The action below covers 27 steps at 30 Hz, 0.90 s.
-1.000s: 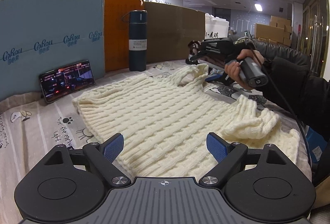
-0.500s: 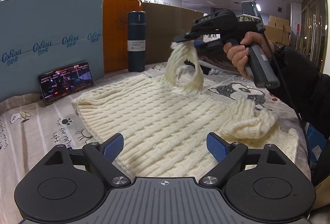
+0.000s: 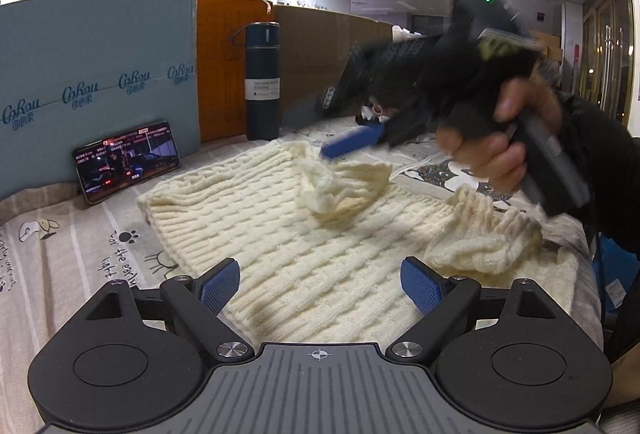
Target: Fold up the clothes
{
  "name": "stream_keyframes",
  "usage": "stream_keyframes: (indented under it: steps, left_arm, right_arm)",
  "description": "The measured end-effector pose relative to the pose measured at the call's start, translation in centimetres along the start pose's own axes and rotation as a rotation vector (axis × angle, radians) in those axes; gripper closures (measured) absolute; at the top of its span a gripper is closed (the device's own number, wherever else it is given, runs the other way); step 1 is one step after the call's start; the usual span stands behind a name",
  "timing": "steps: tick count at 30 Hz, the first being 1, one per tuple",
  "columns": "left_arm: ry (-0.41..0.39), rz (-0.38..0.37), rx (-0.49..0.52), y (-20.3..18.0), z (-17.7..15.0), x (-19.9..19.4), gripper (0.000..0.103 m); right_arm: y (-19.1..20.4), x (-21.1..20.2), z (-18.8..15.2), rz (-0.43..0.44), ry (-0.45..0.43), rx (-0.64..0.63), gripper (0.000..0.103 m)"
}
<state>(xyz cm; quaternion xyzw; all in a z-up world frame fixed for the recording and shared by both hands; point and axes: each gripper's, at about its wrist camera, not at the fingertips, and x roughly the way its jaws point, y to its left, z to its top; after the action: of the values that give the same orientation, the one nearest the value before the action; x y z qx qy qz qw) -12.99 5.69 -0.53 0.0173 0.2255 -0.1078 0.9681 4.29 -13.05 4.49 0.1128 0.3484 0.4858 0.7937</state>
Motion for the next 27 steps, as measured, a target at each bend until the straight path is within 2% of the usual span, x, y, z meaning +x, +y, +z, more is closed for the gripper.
stream_keyframes:
  steps: [3,6,8,11,15,17,20,22,24,27]
  left_arm:
    - [-0.001,0.001,0.003,0.0,0.0,0.0,0.013]
    - [-0.002,0.002,0.004,-0.1,0.0,-0.1,0.013]
    - [-0.002,0.002,0.006,-0.1,0.0,-0.1,0.013]
    - [-0.004,0.004,0.009,-0.1,0.0,-0.1,0.013]
    - [-0.017,0.006,0.010,-0.1,0.0,-0.3,0.013]
    - [-0.034,0.006,0.008,-0.1,0.1,-0.5,0.013]
    - [-0.069,-0.017,0.018,-0.2,0.2,-1.1,0.013]
    - [-0.086,-0.042,0.034,-0.5,0.2,-1.4,0.013]
    - [-0.078,-0.054,0.078,-1.2,0.1,-1.4,0.013]
    - [-0.079,-0.067,0.171,-2.8,0.2,-2.2,0.013]
  right_arm:
    - [0.7,-2.5,0.8,-0.012,-0.090,-0.074,0.027]
    - [0.0,-3.5,1.2,-0.061,-0.108,-0.090,0.027]
    - [-1.2,-3.4,1.0,-0.078,-0.081,-0.056,0.026]
    - [-4.0,-1.5,0.5,-0.115,0.035,0.049,0.026]
    - [-5.6,-0.2,-0.4,-0.096,0.074,0.103,0.027]
    - [-4.8,-1.1,-0.3,-0.086,0.041,0.078,0.026]
    - [-3.4,-3.7,-0.5,-0.062,-0.035,-0.016,0.021]
    - [-2.6,-6.1,-1.4,-0.057,-0.099,-0.123,0.015]
    - [-2.1,-8.4,-2.9,-0.082,-0.149,-0.245,0.012]
    - [-2.0,-11.4,-5.5,-0.171,-0.177,-0.407,0.008]
